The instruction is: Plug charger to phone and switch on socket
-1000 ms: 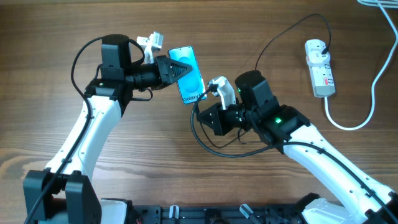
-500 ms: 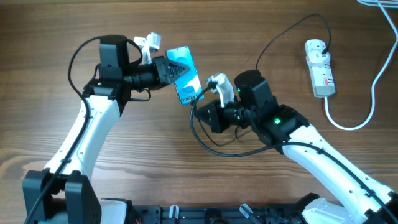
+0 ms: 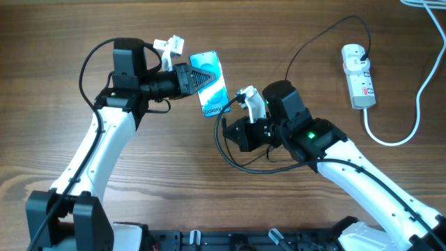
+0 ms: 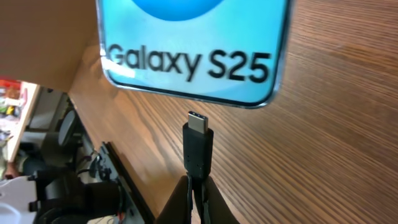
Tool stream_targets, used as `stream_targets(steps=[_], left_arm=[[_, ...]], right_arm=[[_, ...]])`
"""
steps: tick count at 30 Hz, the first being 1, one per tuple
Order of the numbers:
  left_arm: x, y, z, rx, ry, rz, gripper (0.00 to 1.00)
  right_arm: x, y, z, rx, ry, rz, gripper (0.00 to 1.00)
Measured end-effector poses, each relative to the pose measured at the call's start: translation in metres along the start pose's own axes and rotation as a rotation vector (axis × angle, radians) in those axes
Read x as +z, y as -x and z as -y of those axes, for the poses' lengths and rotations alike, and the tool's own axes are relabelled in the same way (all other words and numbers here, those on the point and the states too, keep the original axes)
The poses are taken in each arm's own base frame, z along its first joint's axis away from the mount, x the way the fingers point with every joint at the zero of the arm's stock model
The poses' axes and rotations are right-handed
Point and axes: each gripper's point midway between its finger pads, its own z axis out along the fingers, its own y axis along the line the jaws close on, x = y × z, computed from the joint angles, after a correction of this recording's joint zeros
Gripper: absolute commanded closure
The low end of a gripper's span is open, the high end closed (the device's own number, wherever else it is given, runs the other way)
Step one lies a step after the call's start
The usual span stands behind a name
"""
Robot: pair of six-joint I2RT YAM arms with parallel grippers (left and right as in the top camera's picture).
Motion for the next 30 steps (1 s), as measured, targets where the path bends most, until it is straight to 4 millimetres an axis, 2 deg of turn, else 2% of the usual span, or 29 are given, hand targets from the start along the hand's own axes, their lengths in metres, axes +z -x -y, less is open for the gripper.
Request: stream_targets(steps=[9,30], left_arm=[[0.0000,0.0000,0.0000,0.000,0.000,0.000,0.96],[0.0000,-0.0002,-0.0001,0.010,0.000,-0.001,0.96]], right_arm=[[-0.0001,-0.0013,-0.0083,-0.050,0.047,-0.010,0.95],[0.0051,-0.0013,-0.0003,-0.048,0.020,-0.014,0.95]])
